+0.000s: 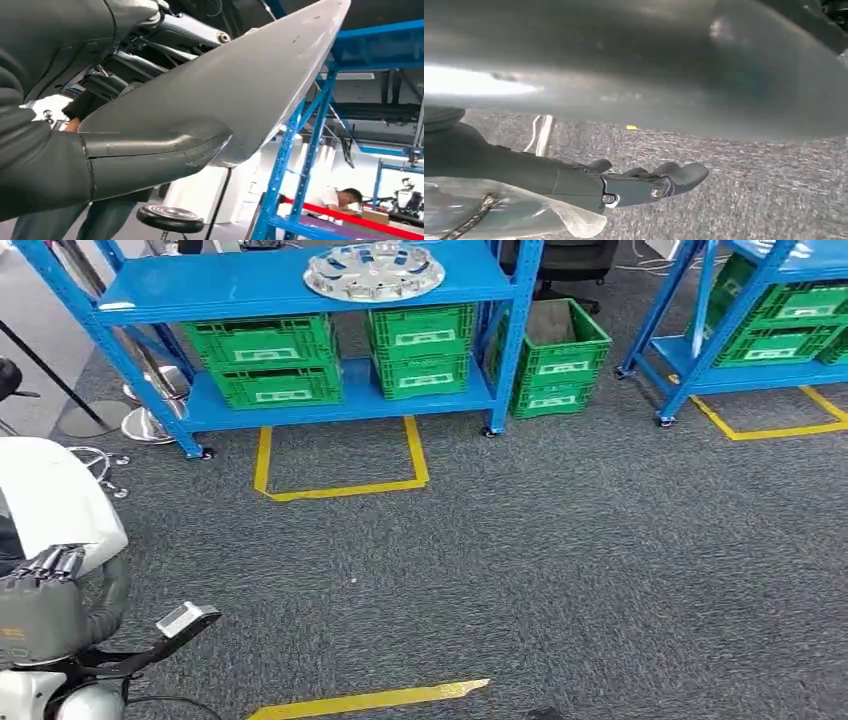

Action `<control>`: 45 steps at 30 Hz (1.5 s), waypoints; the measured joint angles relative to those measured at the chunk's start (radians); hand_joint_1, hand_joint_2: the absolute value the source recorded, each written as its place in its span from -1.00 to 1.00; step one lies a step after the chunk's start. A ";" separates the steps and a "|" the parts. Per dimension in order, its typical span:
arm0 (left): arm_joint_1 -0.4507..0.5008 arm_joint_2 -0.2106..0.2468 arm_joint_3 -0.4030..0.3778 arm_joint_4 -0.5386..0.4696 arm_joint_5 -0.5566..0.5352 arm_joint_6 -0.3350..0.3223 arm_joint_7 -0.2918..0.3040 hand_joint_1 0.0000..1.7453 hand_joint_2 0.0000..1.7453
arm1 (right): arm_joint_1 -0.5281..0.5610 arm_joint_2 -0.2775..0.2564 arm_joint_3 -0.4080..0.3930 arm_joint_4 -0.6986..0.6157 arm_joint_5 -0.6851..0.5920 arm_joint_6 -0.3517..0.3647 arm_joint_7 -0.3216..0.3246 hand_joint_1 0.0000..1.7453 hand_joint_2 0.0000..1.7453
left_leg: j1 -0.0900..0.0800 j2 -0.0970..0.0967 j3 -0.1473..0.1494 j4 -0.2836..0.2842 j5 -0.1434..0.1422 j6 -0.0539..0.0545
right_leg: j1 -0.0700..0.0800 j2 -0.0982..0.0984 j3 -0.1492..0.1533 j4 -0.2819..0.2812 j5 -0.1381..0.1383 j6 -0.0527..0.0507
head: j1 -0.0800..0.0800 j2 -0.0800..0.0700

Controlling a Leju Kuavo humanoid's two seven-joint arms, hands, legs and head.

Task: Take the parts from the cabinet and place them on the table.

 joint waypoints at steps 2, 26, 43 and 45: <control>0.004 -0.002 0.000 0.000 0.001 0.000 0.005 1.00 1.00 | 0.001 0.000 0.000 0.000 0.004 0.004 -0.006 -1.00 -1.00 | 0.001 -0.001 -0.009 -0.001 0.006 0.004 | 0.001 0.001 -0.008 0.001 -0.002 -0.011 | 0.002 0.000; 0.010 0.002 -0.001 0.000 -0.022 0.000 0.047 1.00 1.00 | 0.005 -0.009 0.000 0.000 -0.014 0.017 -0.018 -1.00 -1.00 | -0.010 -0.001 -0.025 0.004 0.019 0.023 | -0.009 0.000 -0.017 -0.012 0.025 0.019 | 0.000 0.000; 0.002 0.010 -0.005 0.000 -0.037 0.000 0.066 1.00 1.00 | 0.005 -0.014 0.000 0.000 -0.013 0.021 -0.014 -1.00 -1.00 | 0.007 -0.066 -0.054 0.000 0.058 0.033 | -0.027 0.049 0.028 0.012 -0.024 0.049 | 0.005 0.000; 0.000 0.010 -0.006 0.000 -0.038 0.000 0.067 1.00 1.00 | 0.005 -0.014 0.000 0.000 -0.013 0.021 -0.014 -1.00 -1.00 | 0.004 -0.085 -0.068 0.012 0.060 0.017 | -0.026 0.071 0.049 -0.009 -0.044 0.039 | 0.003 0.000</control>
